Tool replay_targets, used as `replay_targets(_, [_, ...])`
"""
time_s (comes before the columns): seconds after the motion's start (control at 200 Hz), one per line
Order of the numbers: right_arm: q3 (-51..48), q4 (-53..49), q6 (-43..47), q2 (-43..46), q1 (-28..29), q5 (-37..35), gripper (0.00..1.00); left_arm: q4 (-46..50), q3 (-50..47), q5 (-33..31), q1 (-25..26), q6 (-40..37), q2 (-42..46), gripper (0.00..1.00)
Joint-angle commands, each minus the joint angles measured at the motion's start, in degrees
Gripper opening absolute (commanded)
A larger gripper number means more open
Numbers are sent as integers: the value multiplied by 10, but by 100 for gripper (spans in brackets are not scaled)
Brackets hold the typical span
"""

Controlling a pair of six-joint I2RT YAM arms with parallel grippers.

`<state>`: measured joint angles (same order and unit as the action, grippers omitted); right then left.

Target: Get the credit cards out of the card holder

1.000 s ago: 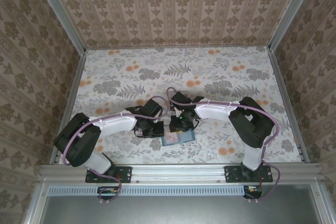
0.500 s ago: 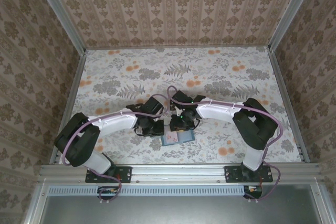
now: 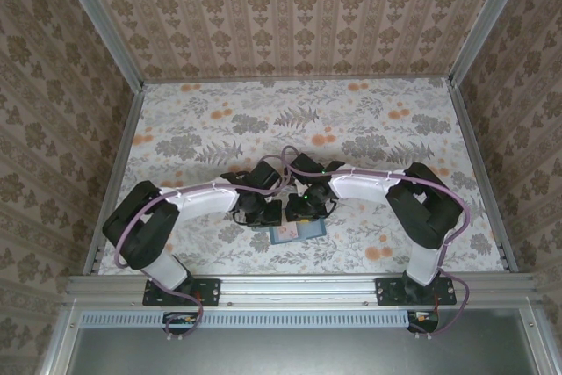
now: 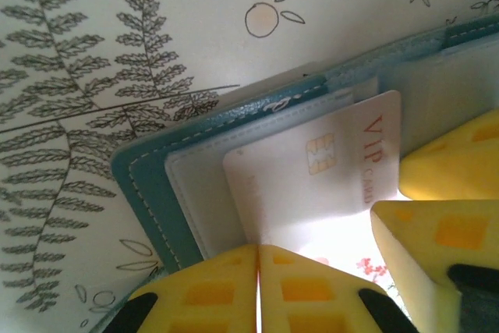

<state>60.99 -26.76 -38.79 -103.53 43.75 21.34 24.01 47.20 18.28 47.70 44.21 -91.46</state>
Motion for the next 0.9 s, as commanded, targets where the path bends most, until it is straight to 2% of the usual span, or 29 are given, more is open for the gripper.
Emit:
replay_targets(0.0, [-10,3,-1,-13,-1,13,31,-3,-14,8,5,7,-16,10])
replay_targets(0.465, [-59,87,-40,45,-23,70,22,31,-18,-10,6,-5,-23,9])
replay_targets(0.715, [-62,72,-29,59,-36,64,12,48,-14,-22,5,-9,-16,8])
replay_targets(0.895, [-50,27,-2,68,-41,35,12,60,-12,-28,5,-14,-10,8])
